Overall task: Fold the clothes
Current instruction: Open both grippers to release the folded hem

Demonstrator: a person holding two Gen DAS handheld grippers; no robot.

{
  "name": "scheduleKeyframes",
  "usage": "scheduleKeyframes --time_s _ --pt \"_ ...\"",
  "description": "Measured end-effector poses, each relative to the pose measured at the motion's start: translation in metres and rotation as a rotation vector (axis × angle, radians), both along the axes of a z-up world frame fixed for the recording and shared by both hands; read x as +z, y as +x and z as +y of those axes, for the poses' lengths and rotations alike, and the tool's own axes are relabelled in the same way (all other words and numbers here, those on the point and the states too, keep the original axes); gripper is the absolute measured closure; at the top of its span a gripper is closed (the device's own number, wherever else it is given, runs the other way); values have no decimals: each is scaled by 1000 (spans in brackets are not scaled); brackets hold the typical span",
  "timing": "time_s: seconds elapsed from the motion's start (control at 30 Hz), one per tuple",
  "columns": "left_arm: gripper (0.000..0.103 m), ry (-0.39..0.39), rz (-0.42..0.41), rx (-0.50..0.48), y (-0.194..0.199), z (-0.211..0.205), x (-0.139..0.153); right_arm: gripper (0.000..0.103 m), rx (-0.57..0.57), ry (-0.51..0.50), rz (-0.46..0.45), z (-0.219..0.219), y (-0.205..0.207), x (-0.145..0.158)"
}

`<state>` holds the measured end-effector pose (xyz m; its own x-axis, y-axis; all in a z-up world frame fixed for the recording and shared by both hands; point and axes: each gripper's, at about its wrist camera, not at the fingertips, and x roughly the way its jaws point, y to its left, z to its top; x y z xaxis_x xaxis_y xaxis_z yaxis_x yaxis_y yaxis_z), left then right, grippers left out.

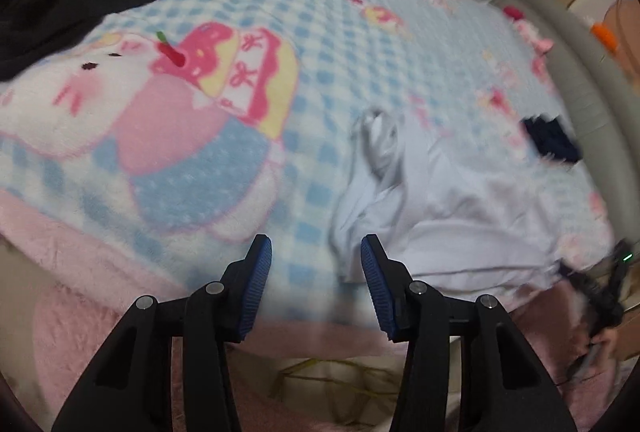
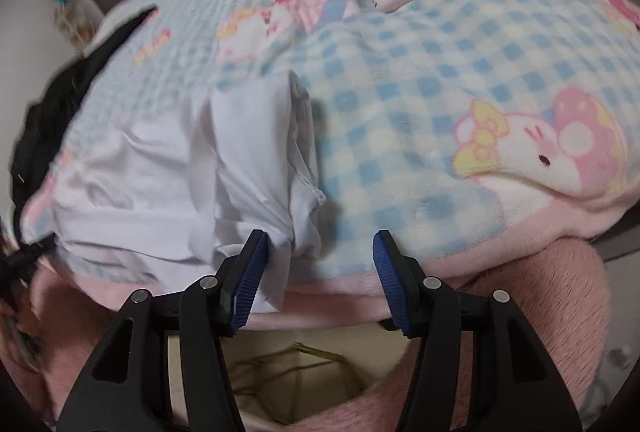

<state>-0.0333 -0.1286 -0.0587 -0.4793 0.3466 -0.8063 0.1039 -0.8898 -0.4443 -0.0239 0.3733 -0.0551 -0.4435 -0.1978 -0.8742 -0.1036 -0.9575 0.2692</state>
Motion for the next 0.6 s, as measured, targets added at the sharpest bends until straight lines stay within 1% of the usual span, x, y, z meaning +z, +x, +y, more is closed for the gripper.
scheduleKeyframes --time_s 0.03,0.1,0.17,0.2,0.23,0.27,0.3,0.33,0.37,0.4,0.43,0.47,0.5,0.53,0.57,0.6 --pt "54 72 4 3 -1 -3 -2 47 18 -60 3 -1 0 0" --pt "54 174 4 10 -5 -8 -7 48 49 -183 -1 -1 -2 -2" --pt "54 190 -20 10 -9 -2 -16 47 32 -278 -47 -1 -4 -18" --pt "57 198 -32 11 -11 2 -21 48 18 -320 -72 -1 -4 -26" --pt "59 190 -43 10 -12 5 -25 50 4 -361 -98 -1 -5 -35" --pt "70 129 -53 4 -12 11 -27 62 -3 -356 -116 -2 -4 -41" --pt "71 77 -58 -15 -11 15 -28 68 -1 -309 -127 -4 -1 -43" --pt "71 25 -63 -35 -9 19 -29 70 0 -262 -138 -6 2 -46" --pt "71 -15 -67 -49 -8 22 -30 70 4 -172 -138 -9 4 -45" --pt "71 -14 -63 -48 -6 19 -29 70 10 -89 -128 -11 4 -41" --pt "71 -12 -60 -48 -4 16 -27 70 12 -48 -119 -10 4 -36" --pt "71 -11 -57 -47 -2 13 -26 70 5 -43 -107 -7 5 -31" --pt "69 -1 -52 -44 -1 10 -25 69 -7 -78 -89 -3 6 -26" --pt "66 38 -41 -34 -2 7 -24 69 -15 -119 -69 1 7 -22" --pt "50 76 -33 -25 -4 3 -23 68 -23 -159 -49 4 8 -18" --pt "41 111 -30 -17 -6 0 -24 62 -22 -213 -32 7 8 -16"
